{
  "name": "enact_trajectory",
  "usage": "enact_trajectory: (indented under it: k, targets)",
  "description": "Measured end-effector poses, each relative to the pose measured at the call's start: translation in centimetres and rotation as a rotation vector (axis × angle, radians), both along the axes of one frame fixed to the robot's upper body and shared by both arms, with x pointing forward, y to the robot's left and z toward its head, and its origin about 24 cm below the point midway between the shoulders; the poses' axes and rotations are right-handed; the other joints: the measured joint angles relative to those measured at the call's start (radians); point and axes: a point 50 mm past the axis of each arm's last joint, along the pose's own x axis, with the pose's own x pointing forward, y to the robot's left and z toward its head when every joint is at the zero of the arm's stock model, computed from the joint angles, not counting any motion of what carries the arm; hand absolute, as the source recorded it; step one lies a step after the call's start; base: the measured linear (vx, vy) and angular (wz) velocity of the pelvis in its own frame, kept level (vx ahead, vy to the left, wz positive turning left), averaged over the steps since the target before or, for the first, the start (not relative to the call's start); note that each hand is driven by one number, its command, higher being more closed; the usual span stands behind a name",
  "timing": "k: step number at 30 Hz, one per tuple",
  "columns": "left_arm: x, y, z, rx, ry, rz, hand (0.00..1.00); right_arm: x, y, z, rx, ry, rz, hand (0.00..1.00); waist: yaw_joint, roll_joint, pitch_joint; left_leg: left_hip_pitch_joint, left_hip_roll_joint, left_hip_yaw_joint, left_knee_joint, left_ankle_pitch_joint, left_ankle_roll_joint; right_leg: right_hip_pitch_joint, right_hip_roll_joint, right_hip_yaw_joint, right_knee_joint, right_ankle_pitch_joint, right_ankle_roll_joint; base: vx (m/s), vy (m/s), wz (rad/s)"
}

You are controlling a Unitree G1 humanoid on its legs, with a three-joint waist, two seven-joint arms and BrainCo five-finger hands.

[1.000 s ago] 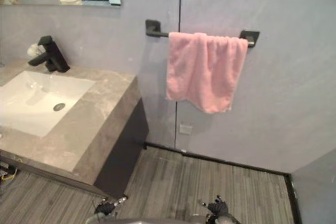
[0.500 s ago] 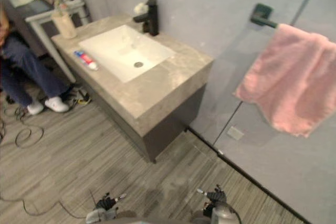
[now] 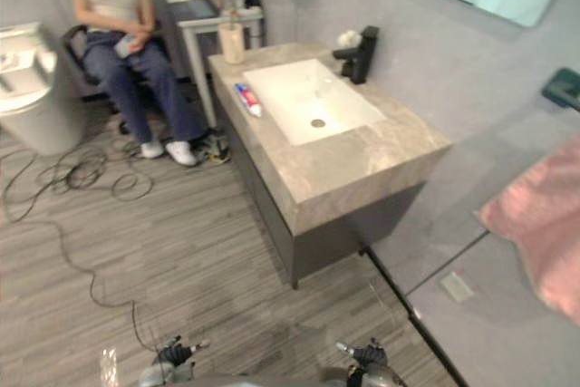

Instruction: Organize washtable

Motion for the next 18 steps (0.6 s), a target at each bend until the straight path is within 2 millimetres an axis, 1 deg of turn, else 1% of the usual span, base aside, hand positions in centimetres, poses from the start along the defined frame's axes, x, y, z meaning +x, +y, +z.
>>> enact_trajectory:
  k: [1, 2, 3, 5, 6, 7, 8, 9, 10, 11, 12, 13, 14, 15, 16, 17, 18]
  targets:
    - [-0.4, -0.4, -0.2, -0.009, 0.019, 0.005, 0.0, 0.5, -0.3, 0.2, -0.01, -0.014, 0.005, 0.0, -0.009, 0.014, 0.0, 0.012, 0.016, -0.02, -0.054, 0.043, -0.013, 0.003, 0.009, -0.026, -0.017, 0.0, 0.001, -0.05, -0.165, 0.26]
    - [-0.4, -0.5, -0.3, -0.012, 0.024, 0.01, 0.0, 0.6, -0.5, 0.2, -0.016, -0.019, 0.006, 0.0, -0.011, 0.024, -0.003, 0.02, 0.023, -0.025, -0.077, 0.055, -0.019, 0.006, 0.015, -0.036, -0.02, 0.0, 0.0, -0.05, -0.185, 0.37]
    - [-0.5, -0.9, -0.4, -0.016, 0.027, 0.022, 0.0, 0.2, -0.9, 0.2, -0.026, -0.008, 0.005, 0.0, -0.007, 0.034, -0.002, 0.035, 0.039, -0.033, -0.103, 0.065, -0.032, 0.022, 0.027, -0.059, -0.027, 0.002, -0.003, -0.05, -0.16, 0.4]
    - [-0.6, -0.7, -0.3, -0.016, 0.026, 0.038, 0.0, -0.1, -0.9, 0.1, -0.025, 0.001, 0.009, 0.0, -0.002, 0.031, -0.001, 0.019, 0.05, -0.048, -0.084, 0.069, -0.039, 0.036, 0.034, -0.097, -0.031, 0.003, -0.006, -0.05, -0.106, 0.49]
    - [-0.4, -0.3, -0.2, -0.006, 0.017, 0.041, 0.0, 0.1, -0.5, 0.1, -0.02, -0.003, 0.025, 0.0, -0.004, 0.02, 0.004, -0.028, 0.048, -0.043, -0.033, 0.069, -0.039, 0.034, 0.027, -0.132, -0.03, 0.004, -0.007, -0.06, -0.023, 0.93]
    - [0.3, 0.1, 0.1, 0.007, -0.003, 0.039, 0.0, 0.1, -0.2, 0.1, -0.012, -0.003, 0.019, 0.0, -0.01, 0.006, 0.008, -0.101, 0.051, 0.017, 0.039, 0.063, -0.027, 0.037, 0.013, -0.193, -0.025, 0.004, -0.007, -0.06, -0.023, 1.18]
    - [0.7, 0.2, 0.2, 0.007, -0.015, 0.042, 0.0, 0.2, -0.2, 0.1, -0.011, -0.006, 0.018, 0.0, -0.012, 0.005, 0.013, -0.137, 0.062, 0.074, 0.086, 0.047, 0.001, 0.042, 0.009, -0.229, -0.022, 0.004, -0.007, -0.04, 0.019, 1.53]
    - [1.2, 0.3, 0.4, 0.006, -0.036, 0.051, 0.0, 0.4, -0.2, 0.1, -0.012, -0.01, 0.021, 0.0, -0.007, 0.004, 0.033, -0.195, 0.096, 0.181, 0.195, 0.006, 0.063, 0.065, 0.004, -0.303, -0.013, 0.004, -0.006, -0.03, 0.036, 1.3]
    - [1.3, 0.4, 0.5, 0.006, -0.042, 0.057, 0.0, 0.5, -0.2, 0.2, -0.014, -0.011, 0.022, 0.0, -0.005, 0.005, 0.039, -0.217, 0.109, 0.236, 0.232, -0.01, 0.088, 0.076, 0.004, -0.338, -0.007, 0.004, -0.006, -0.05, 0.086, 1.53]
    - [1.6, 0.6, 0.7, 0.006, -0.061, 0.072, 0.0, 0.6, -0.2, 0.2, -0.013, -0.013, 0.025, 0.0, -0.004, 0.017, 0.049, -0.238, 0.114, 0.292, 0.259, -0.053, 0.136, 0.102, -0.002, -0.395, -0.003, -0.003, 0.005, -0.02, 0.117, 1.48]
    - [2.0, 0.9, 0.9, 0.015, -0.081, 0.079, 0.0, 0.6, 0.3, 0.1, -0.002, -0.012, 0.022, 0.0, -0.004, -0.006, 0.05, -0.24, 0.123, 0.383, 0.262, -0.086, 0.177, 0.122, -0.027, -0.446, -0.026, 0.001, 0.007, 0.02, 0.131, 1.49]
    - [2.0, 1.1, 1.0, 0.019, -0.08, 0.078, 0.0, 0.7, 0.4, 0.2, 0.001, -0.015, 0.022, 0.0, -0.007, -0.019, 0.045, -0.239, 0.133, 0.429, 0.263, -0.09, 0.175, 0.131, -0.036, -0.47, -0.038, 0.005, 0.007, 0.08, 0.163, 1.49]
    - [2.0, 1.1, 1.0, 0.018, -0.074, 0.076, 0.0, 0.7, 0.5, 0.2, 0.004, -0.018, 0.019, 0.0, -0.008, -0.016, 0.047, -0.242, 0.154, 0.505, 0.272, -0.094, 0.168, 0.134, -0.051, -0.505, -0.045, 0.009, 0.009, 0.1, 0.2, 1.36]
    - [2.1, 0.8, 0.9, 0.01, -0.068, 0.072, 0.0, 0.9, 0.4, 0.2, 0.002, -0.024, 0.018, 0.0, -0.006, -0.004, 0.055, -0.248, 0.149, 0.529, 0.271, -0.094, 0.167, 0.134, -0.061, -0.515, -0.045, 0.022, -0.009, 0.09, 0.226, 1.23]
    - [2.1, 0.7, 0.9, 0.008, -0.067, 0.07, 0.0, 1.1, 0.1, 0.3, -0.007, -0.03, 0.014, 0.0, -0.005, 0.005, 0.06, -0.251, 0.136, 0.518, 0.264, -0.094, 0.167, 0.136, -0.063, -0.513, -0.047, 0.032, -0.025, 0.07, 0.272, 0.91]
    - [2.1, 0.6, 0.9, 0.006, -0.063, 0.062, 0.0, 1.3, -0.3, 0.5, -0.015, -0.037, 0.0, 0.0, -0.001, 0.016, 0.066, -0.245, 0.101, 0.494, 0.234, -0.093, 0.167, 0.139, -0.066, -0.484, -0.046, 0.044, -0.037, 0.05, 0.294, 0.69]
    - [2.0, 0.5, 0.8, 0.004, -0.058, 0.054, 0.0, 1.4, -0.3, 0.5, -0.015, -0.04, -0.001, 0.0, 0.002, 0.017, 0.066, -0.232, 0.065, 0.48, 0.202, -0.093, 0.166, 0.139, -0.073, -0.459, -0.026, 0.052, -0.034, 0.07, 0.324, 0.64]
